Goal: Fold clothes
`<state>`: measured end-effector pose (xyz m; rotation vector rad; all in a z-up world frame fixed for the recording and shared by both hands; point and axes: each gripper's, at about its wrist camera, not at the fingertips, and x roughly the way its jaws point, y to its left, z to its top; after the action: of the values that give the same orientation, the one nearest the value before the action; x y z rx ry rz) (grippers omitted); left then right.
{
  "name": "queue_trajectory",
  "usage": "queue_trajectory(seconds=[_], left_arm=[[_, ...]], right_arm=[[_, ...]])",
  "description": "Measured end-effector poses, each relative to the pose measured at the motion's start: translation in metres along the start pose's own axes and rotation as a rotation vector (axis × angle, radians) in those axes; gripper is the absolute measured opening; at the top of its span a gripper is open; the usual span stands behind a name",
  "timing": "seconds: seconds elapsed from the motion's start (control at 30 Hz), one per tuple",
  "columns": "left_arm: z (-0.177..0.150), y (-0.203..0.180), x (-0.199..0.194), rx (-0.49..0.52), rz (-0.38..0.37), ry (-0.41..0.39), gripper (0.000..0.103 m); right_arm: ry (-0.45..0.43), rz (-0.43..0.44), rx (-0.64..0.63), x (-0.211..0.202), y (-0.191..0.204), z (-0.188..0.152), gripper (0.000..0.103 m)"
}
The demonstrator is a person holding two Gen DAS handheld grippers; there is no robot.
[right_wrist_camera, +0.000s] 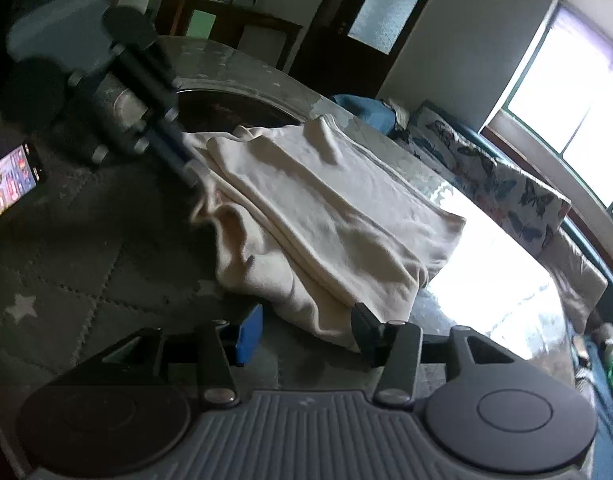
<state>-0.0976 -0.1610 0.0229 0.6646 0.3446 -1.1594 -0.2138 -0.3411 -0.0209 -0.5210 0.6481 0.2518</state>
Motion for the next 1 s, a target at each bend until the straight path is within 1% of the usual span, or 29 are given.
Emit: queue_trajectory(seconds=[0.07, 0.23, 0.33, 0.37, 0.4, 0.47, 0.5, 0.53, 0.6, 0.63, 0.67, 0.7, 0.77, 0.8, 0.87, 0.97, 1.0], left_arm=[[0.006, 0.014, -0.001, -0.062, 0.012, -0.026, 0.008], [0.019, 0.049, -0.003, -0.195, 0.027, -0.071, 0.008], [0.022, 0.060, -0.001, -0.227, 0.026, -0.079, 0.008], [0.022, 0.061, 0.000, -0.231, 0.021, -0.079, 0.008], [0.021, 0.061, 0.000, -0.231, 0.014, -0.079, 0.008], [0.018, 0.057, -0.002, -0.217, 0.004, -0.072, 0.008], [0.016, 0.055, -0.003, -0.208, 0.000, -0.069, 0.008], [0.013, 0.053, -0.004, -0.201, -0.003, -0.062, 0.011], [0.007, 0.049, -0.006, -0.191, -0.006, -0.050, 0.012], [0.004, 0.046, -0.008, -0.186, -0.009, -0.046, 0.014], [0.001, 0.044, -0.009, -0.180, -0.007, -0.044, 0.019], [-0.001, 0.042, -0.011, -0.174, -0.004, -0.043, 0.021], [-0.007, 0.038, -0.016, -0.160, 0.002, -0.046, 0.034], [-0.009, 0.036, -0.017, -0.154, 0.007, -0.041, 0.037], [-0.012, 0.032, -0.019, -0.139, 0.022, -0.028, 0.050], [-0.017, 0.026, -0.018, -0.096, 0.041, -0.010, 0.055], [-0.018, 0.025, -0.017, -0.084, 0.047, -0.004, 0.055]], right_arm=[[-0.014, -0.002, -0.001, 0.003, -0.001, 0.000, 0.055], [-0.055, -0.006, -0.005, 0.014, -0.003, 0.004, 0.055], [-0.076, -0.015, -0.017, 0.023, -0.004, 0.007, 0.051], [-0.078, -0.012, -0.013, 0.025, -0.006, 0.008, 0.049], [-0.079, 0.006, 0.004, 0.028, -0.009, 0.009, 0.044], [-0.067, 0.040, 0.039, 0.032, -0.015, 0.011, 0.032], [-0.061, 0.055, 0.054, 0.033, -0.018, 0.012, 0.023], [-0.052, 0.082, 0.082, 0.034, -0.022, 0.014, 0.020], [-0.048, 0.120, 0.135, 0.033, -0.030, 0.018, 0.016], [-0.047, 0.133, 0.157, 0.032, -0.034, 0.020, 0.015], [-0.047, 0.141, 0.172, 0.031, -0.037, 0.022, 0.015], [-0.045, 0.149, 0.187, 0.031, -0.040, 0.023, 0.014], [-0.044, 0.162, 0.210, 0.030, -0.045, 0.027, 0.013], [-0.042, 0.167, 0.220, 0.030, -0.047, 0.028, 0.013], [-0.040, 0.172, 0.233, 0.030, -0.050, 0.030, 0.013], [-0.041, 0.169, 0.250, 0.030, -0.052, 0.034, 0.013], [-0.042, 0.169, 0.258, 0.030, -0.053, 0.036, 0.013]])
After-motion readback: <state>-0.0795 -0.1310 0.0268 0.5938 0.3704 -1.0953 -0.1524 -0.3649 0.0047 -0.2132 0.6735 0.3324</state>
